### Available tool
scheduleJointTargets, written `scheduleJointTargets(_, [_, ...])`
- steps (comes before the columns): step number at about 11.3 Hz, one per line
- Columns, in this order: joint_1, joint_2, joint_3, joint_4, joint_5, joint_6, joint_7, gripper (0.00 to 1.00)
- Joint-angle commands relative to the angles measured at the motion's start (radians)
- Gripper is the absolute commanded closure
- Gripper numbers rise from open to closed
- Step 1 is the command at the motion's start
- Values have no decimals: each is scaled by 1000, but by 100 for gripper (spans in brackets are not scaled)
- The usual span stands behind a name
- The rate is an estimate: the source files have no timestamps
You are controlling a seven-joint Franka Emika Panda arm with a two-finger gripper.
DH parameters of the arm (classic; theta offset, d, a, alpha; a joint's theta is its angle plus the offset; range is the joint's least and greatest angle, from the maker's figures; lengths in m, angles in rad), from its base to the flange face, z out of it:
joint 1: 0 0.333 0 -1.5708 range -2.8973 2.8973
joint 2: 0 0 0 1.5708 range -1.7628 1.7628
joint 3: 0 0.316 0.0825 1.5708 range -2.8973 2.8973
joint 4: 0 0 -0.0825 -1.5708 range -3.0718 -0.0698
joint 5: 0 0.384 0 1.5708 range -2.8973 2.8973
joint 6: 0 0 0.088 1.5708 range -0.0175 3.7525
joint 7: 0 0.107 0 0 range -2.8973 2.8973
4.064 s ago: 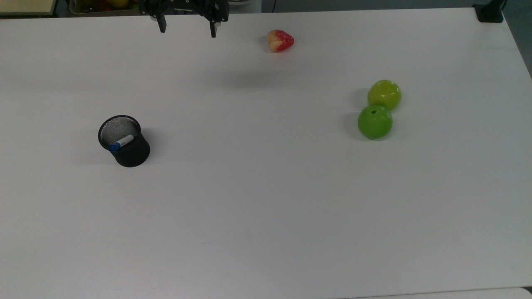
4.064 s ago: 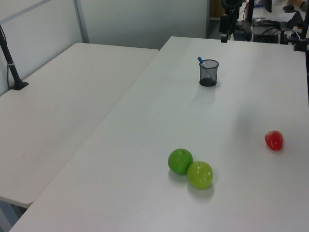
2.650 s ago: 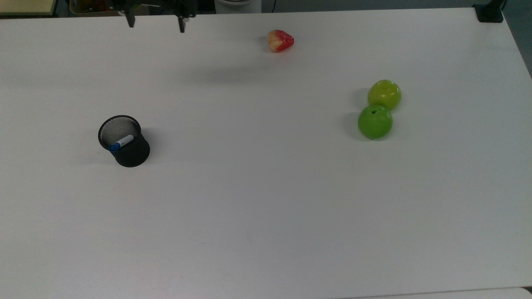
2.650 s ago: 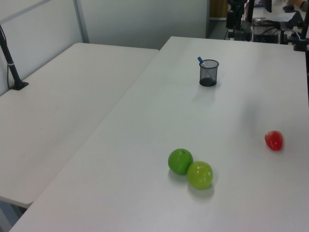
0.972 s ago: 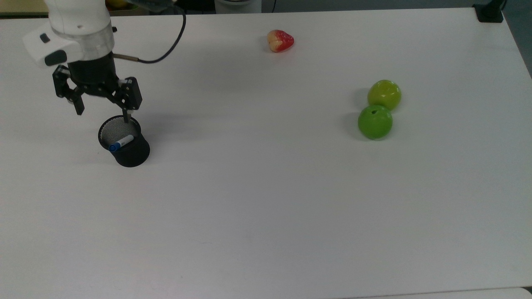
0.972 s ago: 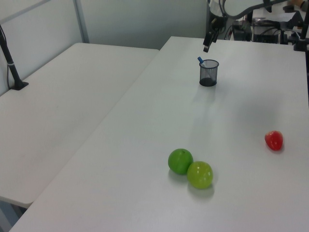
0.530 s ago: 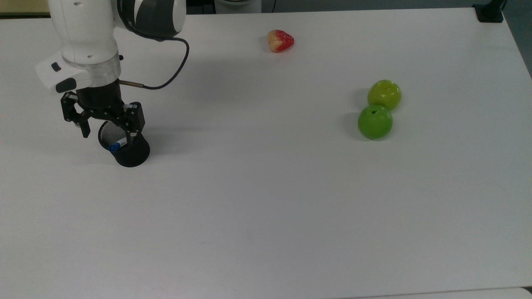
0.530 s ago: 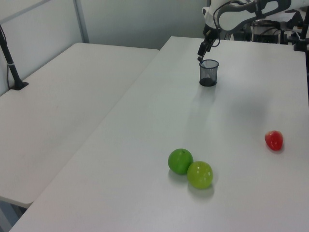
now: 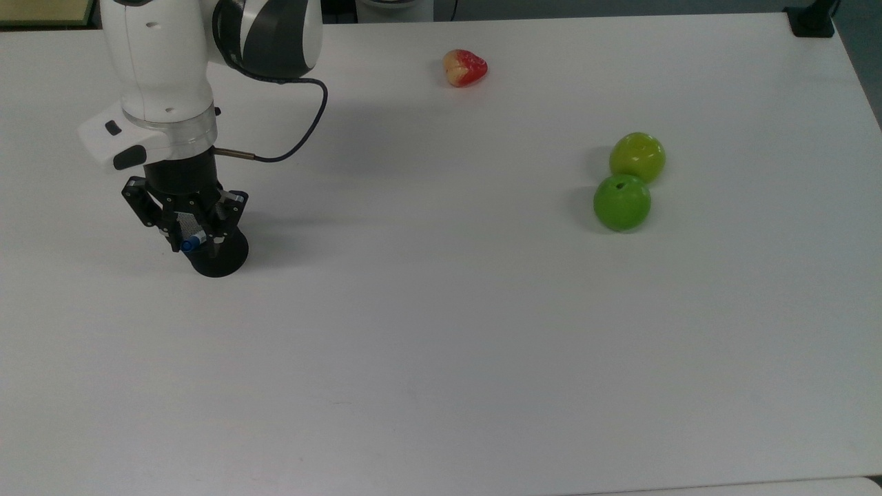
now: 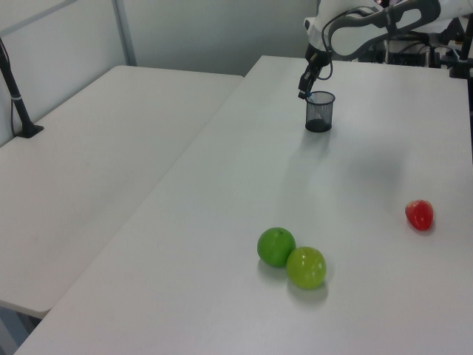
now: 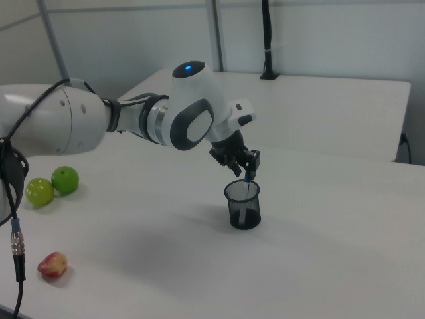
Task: Take marker pen
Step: 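Lower the gripper into the cup and close on the blue-capped marker, then lift the marker straight up out of the pen cup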
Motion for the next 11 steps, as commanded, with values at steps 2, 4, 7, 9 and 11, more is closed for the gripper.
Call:
scheduleJointTargets(2, [6, 0, -2, -8, 6, 26, 14, 79])
scheduleJointTargets(4, [6, -2, -2, -8, 6, 24, 14, 87])
scheduleJointTargets(7, [5, -3, -2, -6, 6, 23, 14, 93])
scheduleJointTargets(9, [3, -6, -4, -5, 6, 21, 14, 100])
scheduleJointTargets(11, [0, -26, -4, 0, 4, 10, 10, 100])
